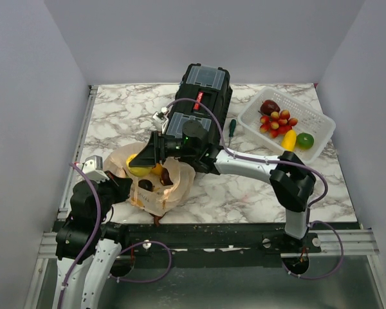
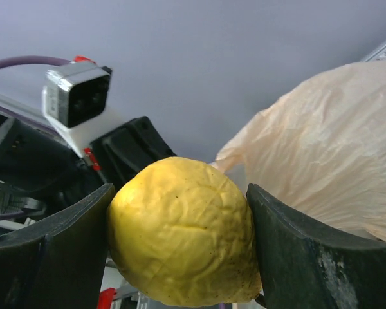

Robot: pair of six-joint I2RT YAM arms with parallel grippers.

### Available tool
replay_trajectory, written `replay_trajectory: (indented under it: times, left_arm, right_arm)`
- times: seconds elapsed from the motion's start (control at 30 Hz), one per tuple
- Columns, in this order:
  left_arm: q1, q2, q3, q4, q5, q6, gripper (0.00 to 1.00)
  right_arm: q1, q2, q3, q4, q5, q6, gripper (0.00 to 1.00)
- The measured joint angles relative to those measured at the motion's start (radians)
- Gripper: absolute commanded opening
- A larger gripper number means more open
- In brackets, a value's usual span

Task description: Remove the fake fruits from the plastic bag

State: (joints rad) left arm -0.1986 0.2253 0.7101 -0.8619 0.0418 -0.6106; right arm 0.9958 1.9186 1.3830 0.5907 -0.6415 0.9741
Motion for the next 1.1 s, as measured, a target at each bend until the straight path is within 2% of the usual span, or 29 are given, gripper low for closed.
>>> replay_trajectory:
  times: [0.13, 0.27, 0.43, 0.63, 0.8, 1.0, 1.1]
  left_arm:
    - [0.0, 0.0, 0.0, 0.0, 0.0, 0.0, 0.0]
    - [0.0, 0.0, 0.0, 0.0, 0.0, 0.0, 0.0]
    - [0.0, -0.002, 0.0, 0.0, 0.0, 0.0, 0.0]
    - [0.0, -0.006, 0.0, 0.001, 0.0, 0.0, 0.0]
    - [0.0, -0.007, -0.001, 0.001, 0.001, 0.0, 0.0]
    - [-0.004, -0.01, -0.004, 0.001, 0.002, 0.0, 0.0]
    - [-0.006, -0.011, -0.006, 0.001, 0.003, 0.0, 0.0]
  right_arm:
    - [-0.002, -0.05, 0.0, -0.023, 0.004, -0.003, 0.55]
    - [-0.022, -0.148, 0.01, -0.134, 0.04, -0.072, 0.49]
    - [-0.126, -0.298, -0.008, -0.257, 0.109, -0.16, 0.43]
    - [-0.374, -0.517, -0.143, -0.431, 0.278, -0.262, 0.42]
    - [-0.554, -0.62, -0.229, -0.601, 0.452, -0.323, 0.42]
    - [-0.835, -0.618, -0.285, -0.768, 0.647, -0.348, 0.41]
    - [-0.934, -0.575, -0.289, -0.827, 0.729, -0.369, 0.4]
